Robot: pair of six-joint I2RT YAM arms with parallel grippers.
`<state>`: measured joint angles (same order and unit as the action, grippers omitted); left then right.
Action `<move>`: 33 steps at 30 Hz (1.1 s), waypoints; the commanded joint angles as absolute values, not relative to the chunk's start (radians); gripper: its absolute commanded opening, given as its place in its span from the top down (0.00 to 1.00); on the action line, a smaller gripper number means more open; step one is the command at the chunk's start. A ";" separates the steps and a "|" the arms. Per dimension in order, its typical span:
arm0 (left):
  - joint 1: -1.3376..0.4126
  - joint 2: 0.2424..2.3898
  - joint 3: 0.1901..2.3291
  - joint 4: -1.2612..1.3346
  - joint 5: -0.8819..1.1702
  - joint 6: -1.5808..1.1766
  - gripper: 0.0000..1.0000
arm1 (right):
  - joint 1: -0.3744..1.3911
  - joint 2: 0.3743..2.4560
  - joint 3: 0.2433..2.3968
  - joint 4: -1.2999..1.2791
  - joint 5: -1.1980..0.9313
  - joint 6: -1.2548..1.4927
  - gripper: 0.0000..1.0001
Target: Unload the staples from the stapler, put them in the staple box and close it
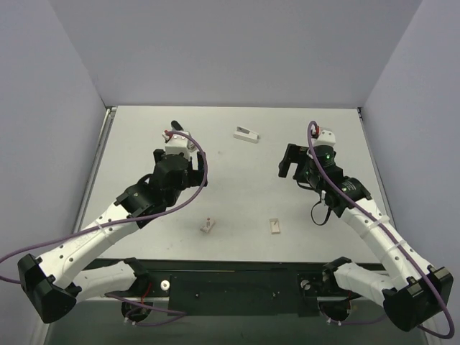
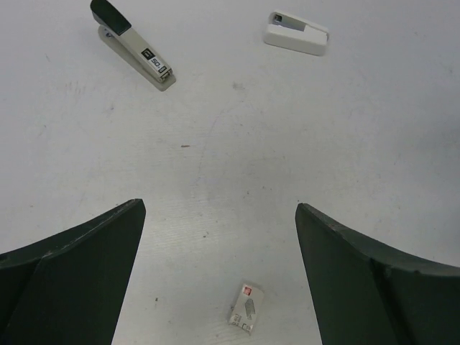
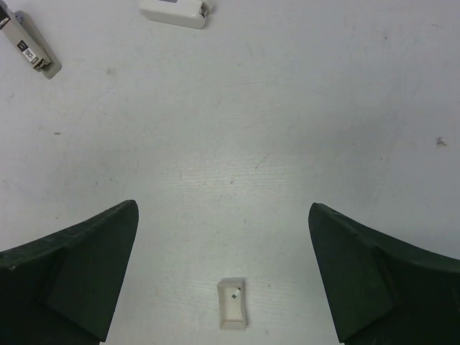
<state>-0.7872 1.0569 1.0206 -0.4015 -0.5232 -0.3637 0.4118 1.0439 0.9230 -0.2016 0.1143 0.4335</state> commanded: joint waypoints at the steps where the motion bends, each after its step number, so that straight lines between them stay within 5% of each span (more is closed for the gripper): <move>1: -0.804 1.057 1.025 -0.399 -0.615 -0.427 0.03 | 0.436 1.011 0.950 -0.238 0.210 0.407 0.00; 23: -0.785 1.222 1.181 -0.482 -0.637 -0.495 0.04 | 0.477 1.123 0.998 -0.187 0.038 0.397 0.01; 33: -0.548 1.339 1.178 -0.397 -0.456 -0.578 0.05 | 0.540 1.193 1.026 -0.173 -0.026 0.385 0.03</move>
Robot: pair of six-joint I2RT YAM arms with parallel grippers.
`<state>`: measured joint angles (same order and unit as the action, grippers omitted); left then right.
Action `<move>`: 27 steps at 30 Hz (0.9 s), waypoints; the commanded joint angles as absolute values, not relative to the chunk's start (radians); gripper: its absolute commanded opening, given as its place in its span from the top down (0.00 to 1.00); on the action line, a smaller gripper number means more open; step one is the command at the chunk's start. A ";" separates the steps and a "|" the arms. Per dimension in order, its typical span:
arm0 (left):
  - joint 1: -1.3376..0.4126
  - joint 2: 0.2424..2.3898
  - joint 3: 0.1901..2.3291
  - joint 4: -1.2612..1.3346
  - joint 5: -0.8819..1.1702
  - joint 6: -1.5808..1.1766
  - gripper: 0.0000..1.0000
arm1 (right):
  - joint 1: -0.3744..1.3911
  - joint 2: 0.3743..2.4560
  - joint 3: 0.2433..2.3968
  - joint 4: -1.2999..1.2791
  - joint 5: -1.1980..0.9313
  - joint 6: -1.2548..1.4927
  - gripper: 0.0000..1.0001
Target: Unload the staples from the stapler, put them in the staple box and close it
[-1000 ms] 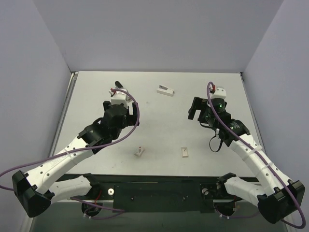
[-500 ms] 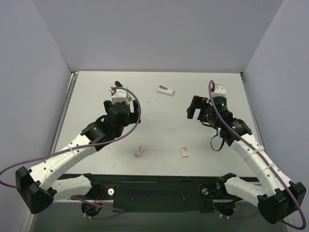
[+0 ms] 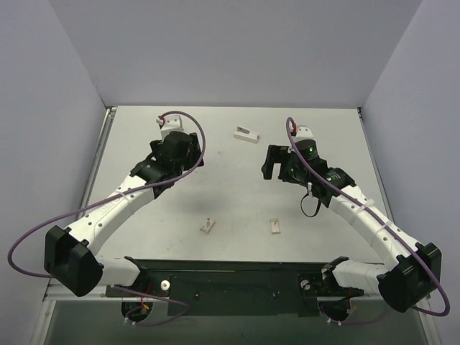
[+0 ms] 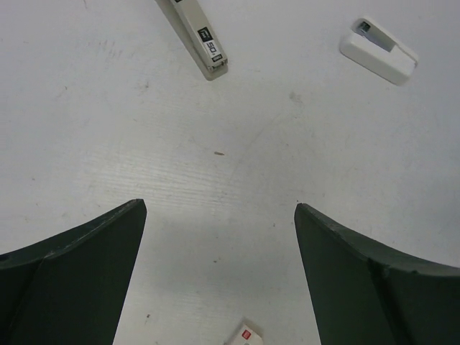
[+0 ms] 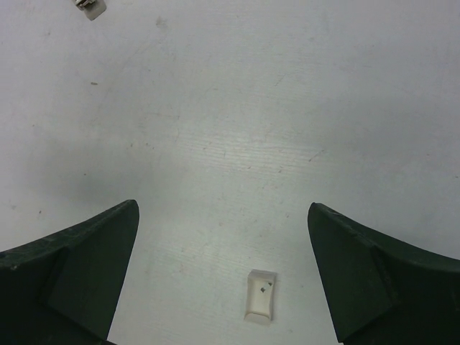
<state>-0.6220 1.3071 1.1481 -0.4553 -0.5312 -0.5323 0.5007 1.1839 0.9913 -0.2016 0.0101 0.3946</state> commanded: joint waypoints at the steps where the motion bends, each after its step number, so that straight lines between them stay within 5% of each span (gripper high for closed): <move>1: -0.535 1.360 1.183 -0.388 -0.445 -0.583 0.05 | 0.554 1.200 1.022 -0.167 -0.031 0.384 0.03; 27: -0.333 2.042 1.718 -0.468 -0.387 -0.683 0.06 | 0.778 1.166 0.871 -0.100 -0.100 0.382 0.05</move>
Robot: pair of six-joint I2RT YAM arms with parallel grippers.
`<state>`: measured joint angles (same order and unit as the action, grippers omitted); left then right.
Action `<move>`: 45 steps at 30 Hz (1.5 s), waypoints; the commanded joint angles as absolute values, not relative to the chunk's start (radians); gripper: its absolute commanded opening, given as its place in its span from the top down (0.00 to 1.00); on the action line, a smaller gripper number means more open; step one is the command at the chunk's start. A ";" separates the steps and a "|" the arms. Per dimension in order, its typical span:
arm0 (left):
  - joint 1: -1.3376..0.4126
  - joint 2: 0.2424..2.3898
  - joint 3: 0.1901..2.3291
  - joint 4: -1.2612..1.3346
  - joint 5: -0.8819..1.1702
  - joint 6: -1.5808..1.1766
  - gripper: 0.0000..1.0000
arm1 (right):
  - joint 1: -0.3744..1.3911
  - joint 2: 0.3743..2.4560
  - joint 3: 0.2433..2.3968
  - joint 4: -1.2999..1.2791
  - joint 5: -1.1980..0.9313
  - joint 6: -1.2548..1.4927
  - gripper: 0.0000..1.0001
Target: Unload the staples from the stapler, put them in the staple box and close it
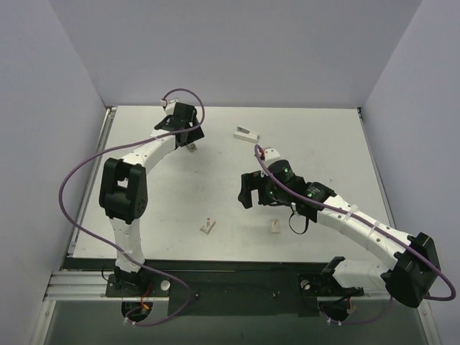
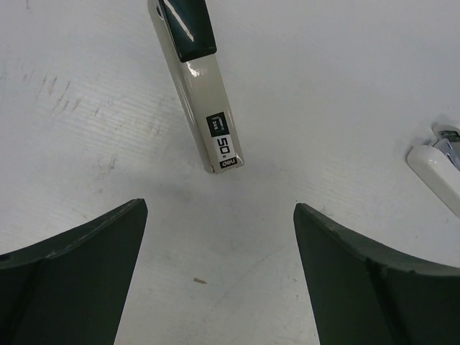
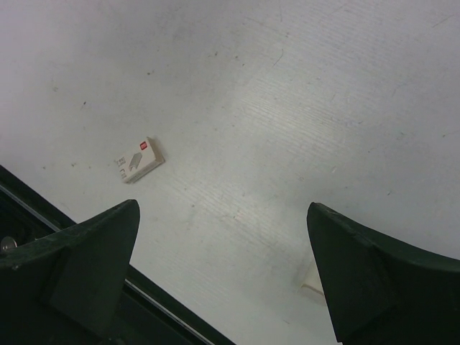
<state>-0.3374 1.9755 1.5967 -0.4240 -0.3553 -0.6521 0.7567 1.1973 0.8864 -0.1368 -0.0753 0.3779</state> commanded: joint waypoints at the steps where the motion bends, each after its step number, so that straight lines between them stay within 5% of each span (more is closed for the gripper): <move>1: -0.331 2.080 1.761 -0.491 -0.397 -0.683 0.06 | 0.779 1.169 0.867 -0.100 -0.101 0.380 0.05; 12: -0.327 2.296 2.072 -0.627 -0.472 -0.643 0.06 | 0.784 1.152 0.831 -0.075 -0.163 0.383 0.05; 24: -0.301 2.401 2.186 -0.687 -0.482 -0.629 0.12 | 0.782 1.157 0.831 -0.064 -0.192 0.379 0.05; 45: -0.296 2.477 2.267 -0.730 -0.449 -0.603 0.48 | 0.784 1.158 0.830 -0.064 -0.215 0.376 0.04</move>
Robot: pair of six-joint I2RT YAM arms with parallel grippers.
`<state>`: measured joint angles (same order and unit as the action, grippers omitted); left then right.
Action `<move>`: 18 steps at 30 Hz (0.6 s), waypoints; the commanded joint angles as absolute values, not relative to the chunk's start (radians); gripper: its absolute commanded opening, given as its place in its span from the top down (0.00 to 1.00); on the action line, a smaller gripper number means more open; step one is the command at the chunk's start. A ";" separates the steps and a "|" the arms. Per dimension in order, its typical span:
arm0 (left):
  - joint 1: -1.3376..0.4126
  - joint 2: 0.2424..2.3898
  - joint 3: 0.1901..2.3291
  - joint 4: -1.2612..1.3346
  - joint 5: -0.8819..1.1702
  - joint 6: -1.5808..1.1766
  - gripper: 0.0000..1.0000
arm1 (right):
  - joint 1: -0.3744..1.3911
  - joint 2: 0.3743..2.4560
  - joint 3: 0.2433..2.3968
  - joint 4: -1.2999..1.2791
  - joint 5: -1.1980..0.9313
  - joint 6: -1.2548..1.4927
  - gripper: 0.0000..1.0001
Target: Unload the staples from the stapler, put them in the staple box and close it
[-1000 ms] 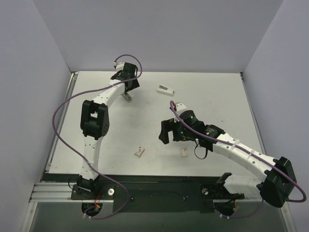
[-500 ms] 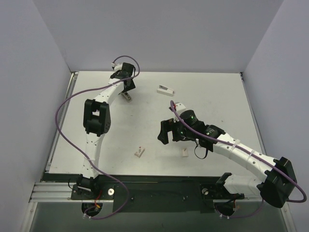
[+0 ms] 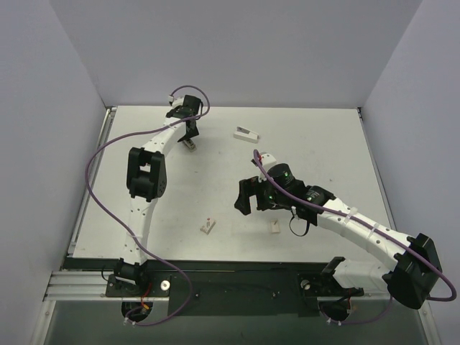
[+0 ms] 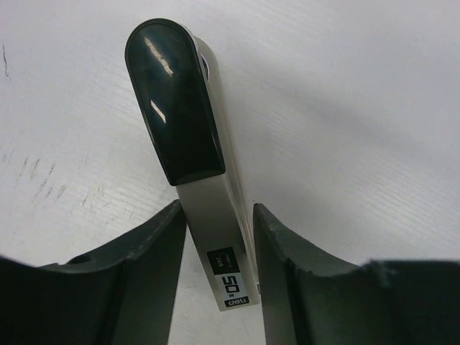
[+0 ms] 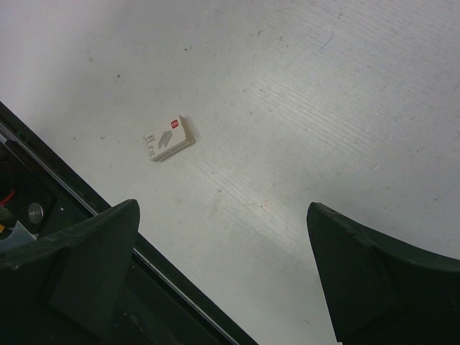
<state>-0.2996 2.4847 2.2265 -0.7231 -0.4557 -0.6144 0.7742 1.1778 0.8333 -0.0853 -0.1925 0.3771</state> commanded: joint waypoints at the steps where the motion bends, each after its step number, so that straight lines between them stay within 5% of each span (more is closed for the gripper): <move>1: -0.295 2.474 2.263 -0.729 -0.448 -0.603 0.51 | 0.782 1.158 0.830 -0.067 -0.218 0.376 0.05; 10: -0.296 2.335 2.042 -0.611 -0.403 -0.543 1.00 | 0.782 1.132 0.847 -0.118 -0.210 0.394 0.05; 18: -0.337 2.094 1.744 -0.448 -0.324 -0.454 1.00 | 0.784 1.060 0.833 -0.146 -0.206 0.443 0.05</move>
<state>-0.3054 2.2547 1.8286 -0.5491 -0.3782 -0.5144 0.7769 1.1038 0.8333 -0.1188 -0.2070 0.4129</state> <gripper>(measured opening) 0.383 0.954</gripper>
